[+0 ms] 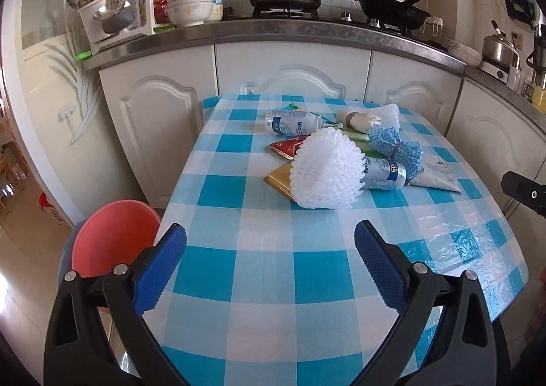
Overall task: Collect trash
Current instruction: 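Grasp the blue cloth bundle with the right tool while the left grasps bubble wrap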
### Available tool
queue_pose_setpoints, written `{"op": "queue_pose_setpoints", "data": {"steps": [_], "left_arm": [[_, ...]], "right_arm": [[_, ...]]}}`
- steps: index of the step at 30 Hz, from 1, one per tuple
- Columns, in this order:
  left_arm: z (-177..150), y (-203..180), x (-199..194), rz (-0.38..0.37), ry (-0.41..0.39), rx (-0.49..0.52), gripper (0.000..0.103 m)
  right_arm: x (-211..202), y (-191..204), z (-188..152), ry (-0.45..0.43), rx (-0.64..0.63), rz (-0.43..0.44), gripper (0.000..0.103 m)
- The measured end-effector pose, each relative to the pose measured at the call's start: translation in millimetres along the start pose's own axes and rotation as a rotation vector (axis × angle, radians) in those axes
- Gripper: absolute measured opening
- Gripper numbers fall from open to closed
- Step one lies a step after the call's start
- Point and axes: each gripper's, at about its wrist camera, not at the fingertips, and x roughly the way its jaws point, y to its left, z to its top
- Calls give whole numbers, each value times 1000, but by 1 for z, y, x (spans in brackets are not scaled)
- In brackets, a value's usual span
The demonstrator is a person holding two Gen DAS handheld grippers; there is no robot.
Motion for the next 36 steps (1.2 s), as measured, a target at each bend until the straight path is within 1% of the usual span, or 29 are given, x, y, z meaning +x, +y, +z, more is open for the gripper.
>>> {"op": "queue_pose_setpoints", "data": {"steps": [4,7,8,11,14,15,16,18,22,24,26,30,31,32,33,34,36], "left_arm": [[4,2,13,-126,-1,-20,99],[9,-6,27,-204,4,8,99],[10,-10,33,-213,4,23,99],[16,-18,53,-216,16,47,99],[22,-21,71,-217,40,31,99],[24,-23,76,-221,42,25,99],[25,-24,79,-216,43,25,99],[28,-27,84,-207,38,34,99],[32,-31,90,-185,29,46,98],[33,-33,90,-187,23,48,93],[33,-34,91,-192,24,48,73],[33,-36,96,-206,42,44,55],[32,-36,96,-213,44,44,49],[32,-37,96,-218,45,47,45],[31,-38,96,-222,44,51,43],[31,-38,95,-225,42,54,38],[30,-39,95,-227,41,53,35]], "right_arm": [[24,-5,9,17,25,64,99],[45,-9,18,33,61,140,97],[51,-9,22,35,66,154,97],[69,-8,33,34,65,176,96],[87,-10,40,42,75,177,95],[92,-11,42,45,79,177,92],[97,-12,44,49,83,181,85],[109,-14,46,65,90,182,76],[126,-19,48,83,106,176,76],[132,-21,48,88,108,170,76],[139,-23,48,99,114,180,76],[148,-23,47,123,119,191,75],[149,-21,47,124,112,190,70],[149,-20,47,125,99,184,66],[150,-17,46,126,85,174,58],[150,-15,46,128,72,163,49],[151,-13,45,136,52,146,41]]}}
